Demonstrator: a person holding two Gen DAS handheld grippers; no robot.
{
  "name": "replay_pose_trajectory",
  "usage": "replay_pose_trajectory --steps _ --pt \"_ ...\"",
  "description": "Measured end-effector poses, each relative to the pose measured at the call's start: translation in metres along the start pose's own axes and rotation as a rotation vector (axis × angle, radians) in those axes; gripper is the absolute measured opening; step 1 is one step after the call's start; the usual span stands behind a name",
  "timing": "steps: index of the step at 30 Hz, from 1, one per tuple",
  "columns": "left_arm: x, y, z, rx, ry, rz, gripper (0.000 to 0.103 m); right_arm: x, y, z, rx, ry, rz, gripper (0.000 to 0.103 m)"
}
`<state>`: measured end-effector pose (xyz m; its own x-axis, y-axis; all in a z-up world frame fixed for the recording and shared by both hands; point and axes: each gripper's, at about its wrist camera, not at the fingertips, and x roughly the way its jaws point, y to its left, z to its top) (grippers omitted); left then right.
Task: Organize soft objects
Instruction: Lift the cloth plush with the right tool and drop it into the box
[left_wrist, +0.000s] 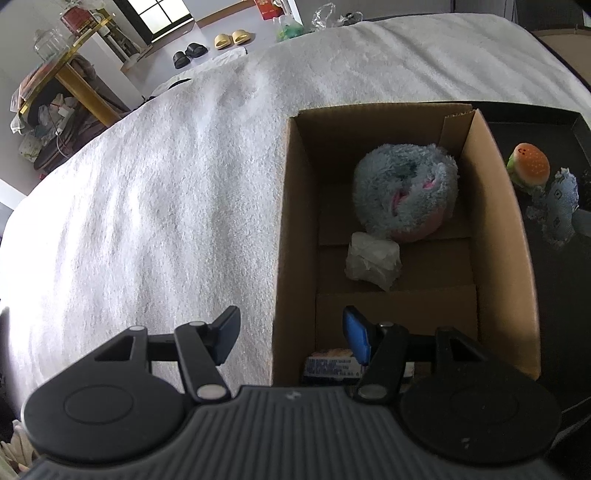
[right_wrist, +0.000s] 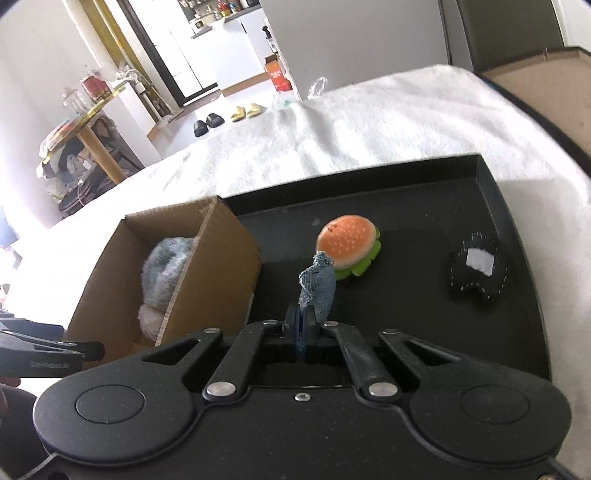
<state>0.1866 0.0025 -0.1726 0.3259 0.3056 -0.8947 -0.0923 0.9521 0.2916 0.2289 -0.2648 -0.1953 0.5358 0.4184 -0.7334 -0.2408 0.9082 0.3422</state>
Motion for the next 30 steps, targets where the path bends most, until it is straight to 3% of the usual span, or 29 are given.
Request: replay_pose_trajectory --steps 15,30 --pt "-0.009 0.025 -0.008 -0.08 -0.054 -0.102 0.06 -0.037 0.044 0.016 -0.107 -0.078 0.009 0.001" --pt "-0.003 0.043 -0.018 -0.146 -0.098 -0.225 0.059 -0.047 0.097 0.021 -0.224 -0.083 0.004 0.001"
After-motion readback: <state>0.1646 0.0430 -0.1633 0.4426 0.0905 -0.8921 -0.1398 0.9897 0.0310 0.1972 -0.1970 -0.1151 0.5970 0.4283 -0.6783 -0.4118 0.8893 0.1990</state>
